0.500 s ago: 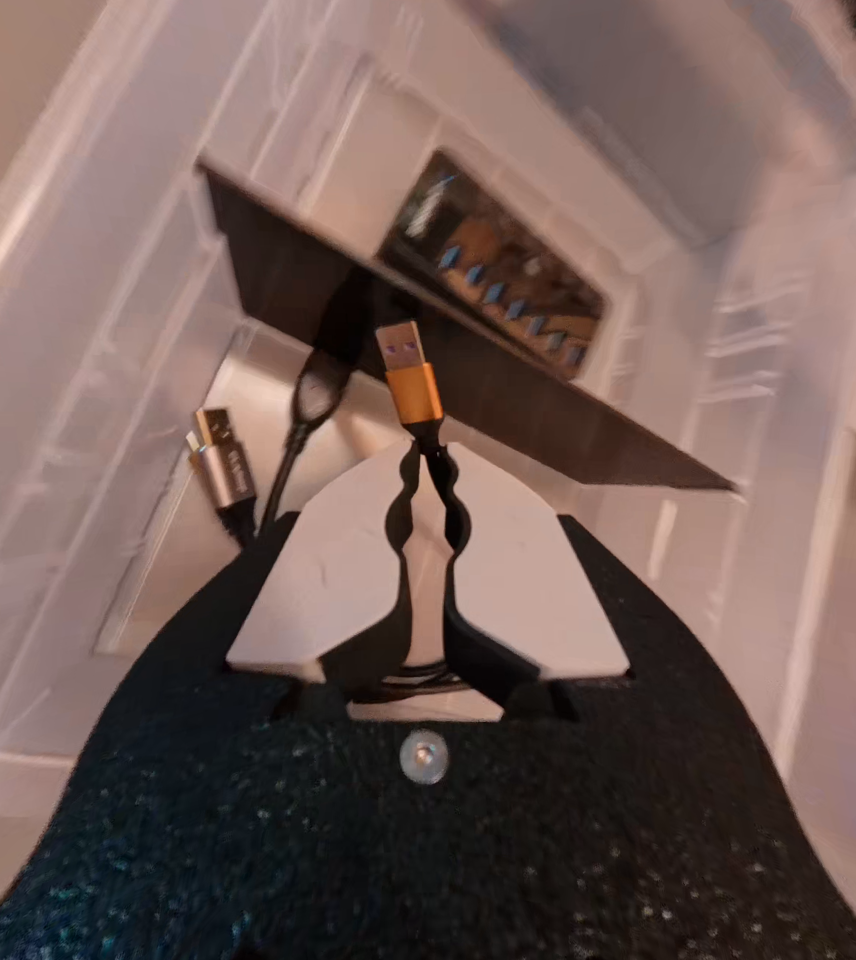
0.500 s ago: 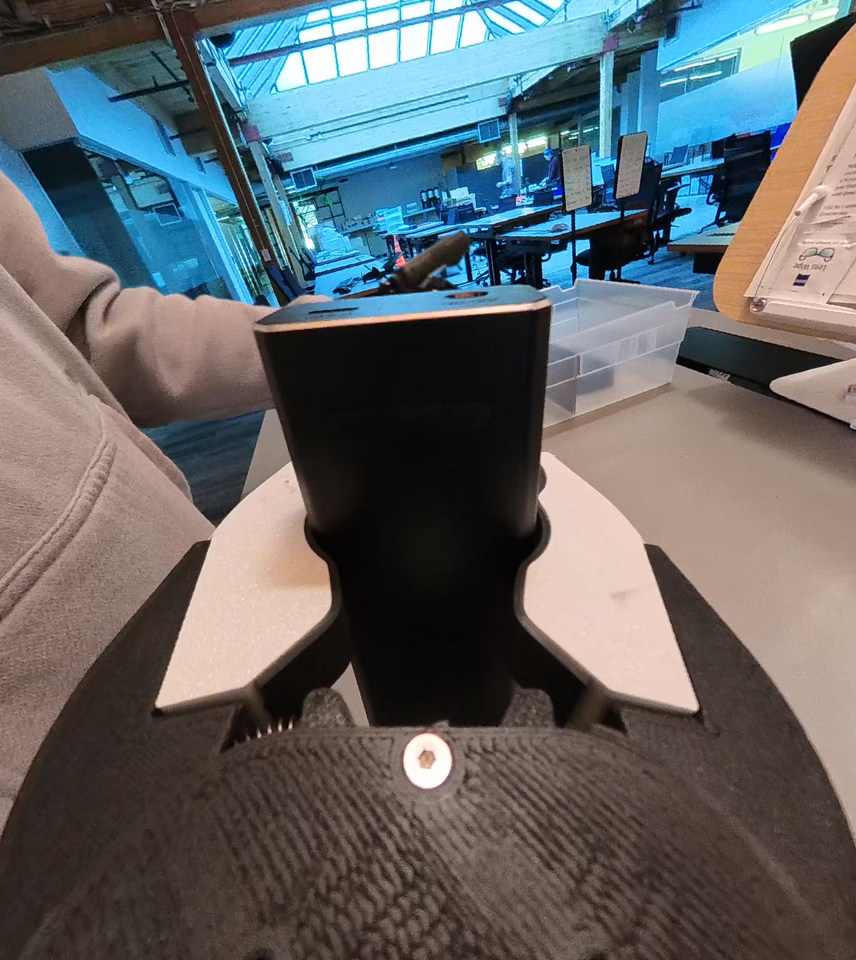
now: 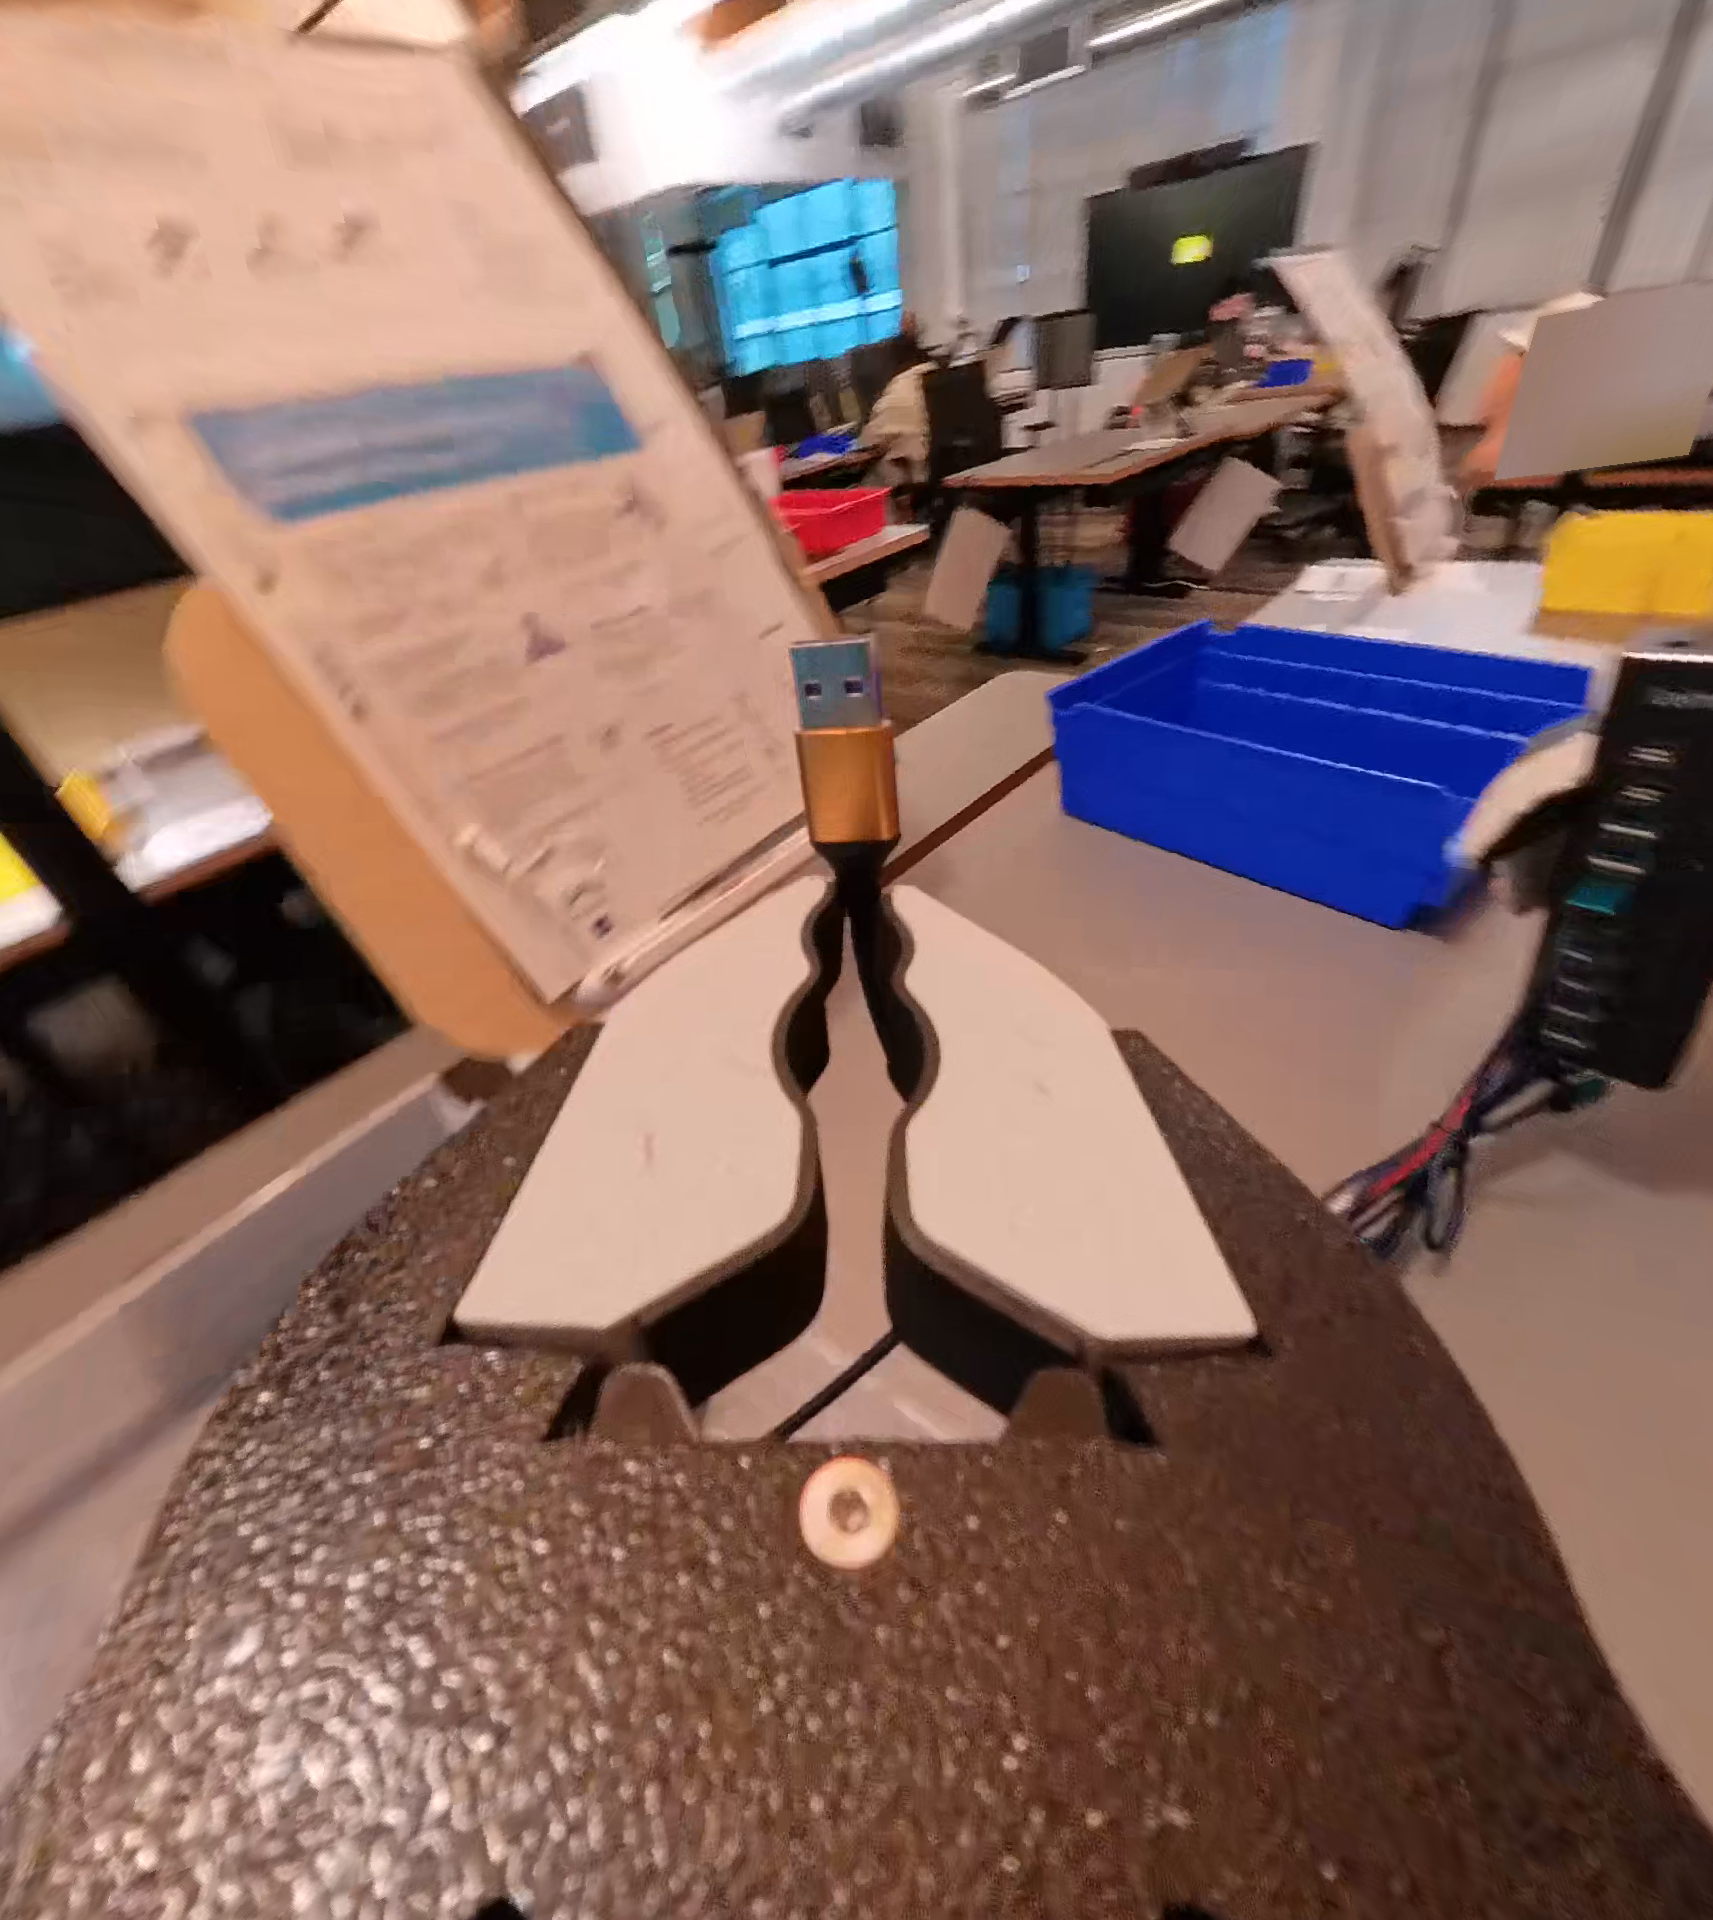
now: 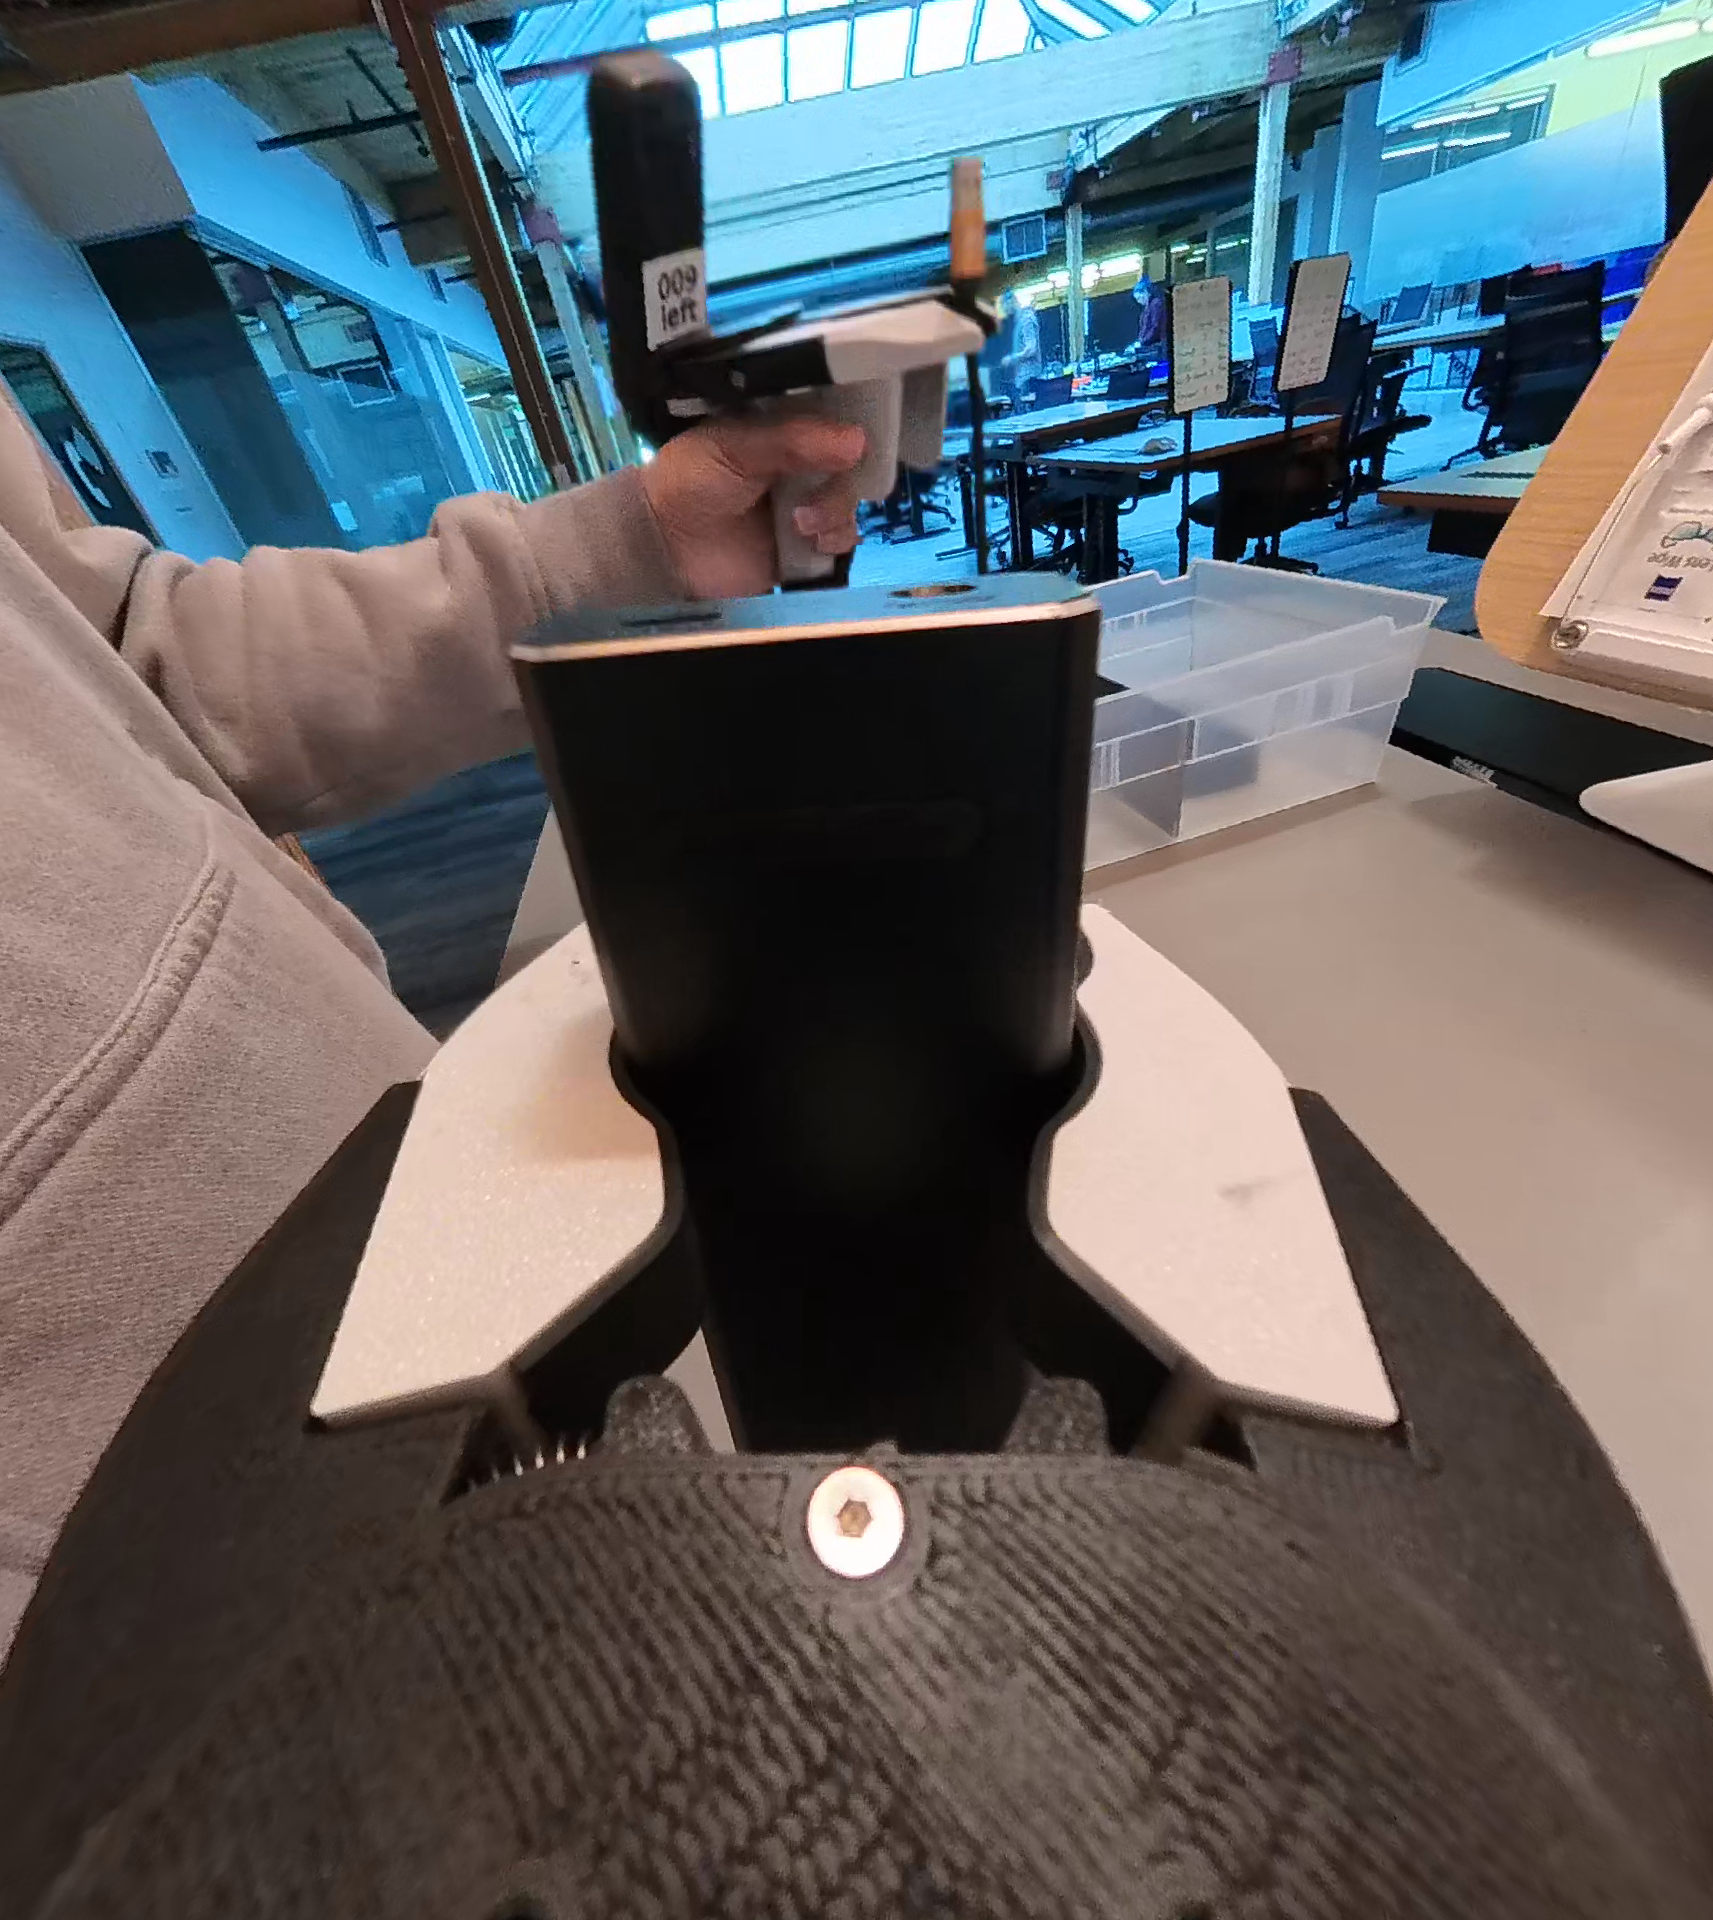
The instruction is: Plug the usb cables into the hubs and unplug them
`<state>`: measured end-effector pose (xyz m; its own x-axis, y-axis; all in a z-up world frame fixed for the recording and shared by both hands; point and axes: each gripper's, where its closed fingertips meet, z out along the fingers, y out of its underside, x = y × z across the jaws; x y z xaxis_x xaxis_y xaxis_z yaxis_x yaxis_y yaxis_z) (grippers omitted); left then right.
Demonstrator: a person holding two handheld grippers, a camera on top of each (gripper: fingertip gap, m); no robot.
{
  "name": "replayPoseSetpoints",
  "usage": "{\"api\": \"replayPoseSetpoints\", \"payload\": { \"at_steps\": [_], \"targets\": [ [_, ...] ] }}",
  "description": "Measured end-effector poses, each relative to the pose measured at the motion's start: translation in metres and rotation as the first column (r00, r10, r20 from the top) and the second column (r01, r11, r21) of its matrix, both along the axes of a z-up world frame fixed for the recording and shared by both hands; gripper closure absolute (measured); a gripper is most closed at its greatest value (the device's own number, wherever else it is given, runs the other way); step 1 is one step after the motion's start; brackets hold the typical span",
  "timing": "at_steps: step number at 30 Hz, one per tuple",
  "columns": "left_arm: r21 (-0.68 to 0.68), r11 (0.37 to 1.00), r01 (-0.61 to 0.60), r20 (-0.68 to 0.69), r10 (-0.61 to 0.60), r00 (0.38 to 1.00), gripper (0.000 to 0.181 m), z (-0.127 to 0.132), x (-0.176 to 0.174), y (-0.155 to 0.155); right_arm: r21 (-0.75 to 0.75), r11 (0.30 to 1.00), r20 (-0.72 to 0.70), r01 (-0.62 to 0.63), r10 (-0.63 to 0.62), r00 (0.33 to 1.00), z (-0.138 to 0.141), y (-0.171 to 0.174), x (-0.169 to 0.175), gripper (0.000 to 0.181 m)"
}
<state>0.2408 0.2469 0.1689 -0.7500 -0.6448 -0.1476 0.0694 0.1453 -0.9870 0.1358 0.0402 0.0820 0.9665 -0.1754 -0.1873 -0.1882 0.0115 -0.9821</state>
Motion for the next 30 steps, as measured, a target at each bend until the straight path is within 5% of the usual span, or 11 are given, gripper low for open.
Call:
{"api": "replayPoseSetpoints", "payload": {
  "at_steps": [4, 8, 14, 18, 30],
  "targets": [
    [0.066, 0.987, 0.144, 0.05, -0.148, 0.988, 0.176, 0.015, -0.02, -0.032, 0.002, 1.0, 0.008, -0.001, 0.001, 1.0, 0.003, -0.002, -0.001, 0.108],
    [0.236, 0.929, 0.284, -0.052, -0.28, 0.959, 0.176, 0.001, -0.042, -0.068, 0.001, 1.0, 0.023, -0.008, 0.008, 1.0, 0.005, -0.005, -0.004, 0.108],
    [0.572, 0.705, 0.419, -0.33, -0.27, 0.905, 0.176, -0.063, -0.077, -0.118, 0.001, 1.0, 0.009, -0.022, 0.022, 1.0, -0.004, -0.008, -0.007, 0.108],
    [0.701, 0.549, 0.454, -0.373, -0.26, 0.891, 0.177, -0.093, -0.095, -0.143, 0.048, 0.998, -0.005, -0.033, 0.033, 0.999, -0.005, -0.008, -0.01, 0.108],
    [0.711, 0.369, 0.598, -0.54, -0.258, 0.801, 0.177, -0.12, -0.114, -0.19, 0.103, 0.991, -0.058, -0.088, 0.094, 0.994, -0.009, 0.0, -0.017, 0.108]
  ]
}}
